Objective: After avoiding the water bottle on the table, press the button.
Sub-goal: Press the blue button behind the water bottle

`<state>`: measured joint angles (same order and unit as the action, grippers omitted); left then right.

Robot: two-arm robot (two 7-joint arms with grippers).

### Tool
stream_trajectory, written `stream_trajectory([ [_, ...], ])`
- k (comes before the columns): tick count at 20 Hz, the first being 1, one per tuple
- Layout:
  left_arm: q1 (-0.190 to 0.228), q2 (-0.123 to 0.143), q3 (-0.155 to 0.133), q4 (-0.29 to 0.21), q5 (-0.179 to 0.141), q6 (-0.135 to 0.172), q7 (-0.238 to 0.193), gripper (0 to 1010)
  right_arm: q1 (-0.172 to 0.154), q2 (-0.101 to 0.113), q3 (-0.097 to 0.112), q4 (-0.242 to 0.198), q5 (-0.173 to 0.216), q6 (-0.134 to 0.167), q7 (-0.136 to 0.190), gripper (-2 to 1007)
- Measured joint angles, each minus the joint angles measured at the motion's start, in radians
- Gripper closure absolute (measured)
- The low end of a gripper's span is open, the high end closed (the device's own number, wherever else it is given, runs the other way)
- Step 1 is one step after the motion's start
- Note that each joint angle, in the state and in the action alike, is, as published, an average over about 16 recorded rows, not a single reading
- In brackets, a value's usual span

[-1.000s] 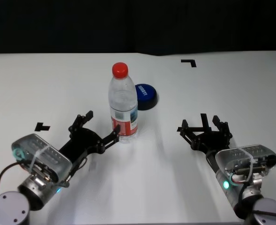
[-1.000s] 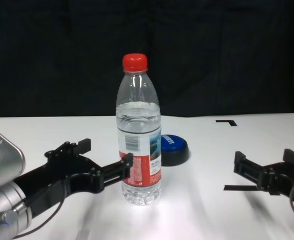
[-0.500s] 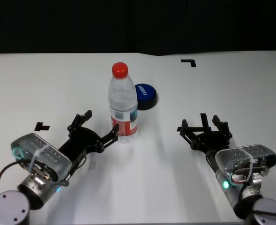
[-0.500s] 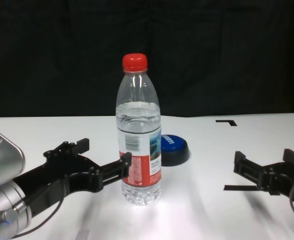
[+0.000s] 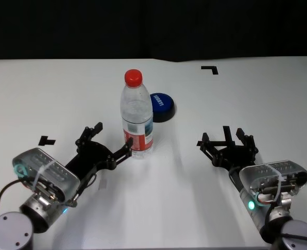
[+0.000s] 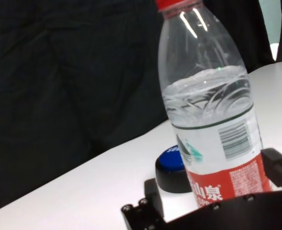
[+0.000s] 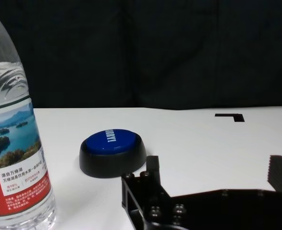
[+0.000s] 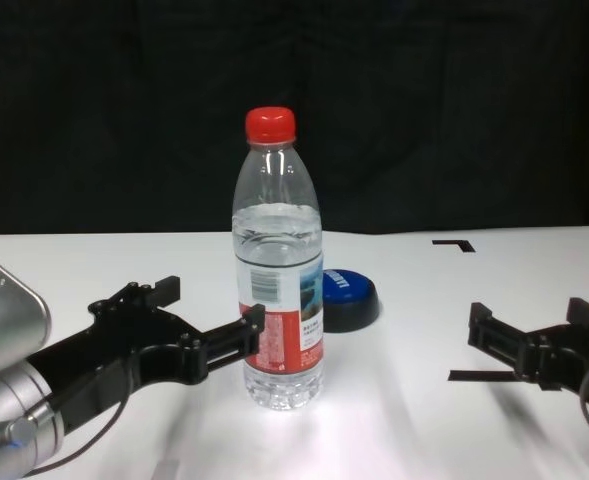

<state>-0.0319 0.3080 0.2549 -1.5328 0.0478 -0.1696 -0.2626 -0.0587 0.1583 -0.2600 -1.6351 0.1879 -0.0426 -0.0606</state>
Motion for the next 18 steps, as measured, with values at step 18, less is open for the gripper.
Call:
stream_trajectory([
  [18,0.0,0.001,-0.001,-0.001,0.001,-0.002,-0.001,7,0.0,0.0,0.0,0.0,0.0,0.0,0.0,2],
])
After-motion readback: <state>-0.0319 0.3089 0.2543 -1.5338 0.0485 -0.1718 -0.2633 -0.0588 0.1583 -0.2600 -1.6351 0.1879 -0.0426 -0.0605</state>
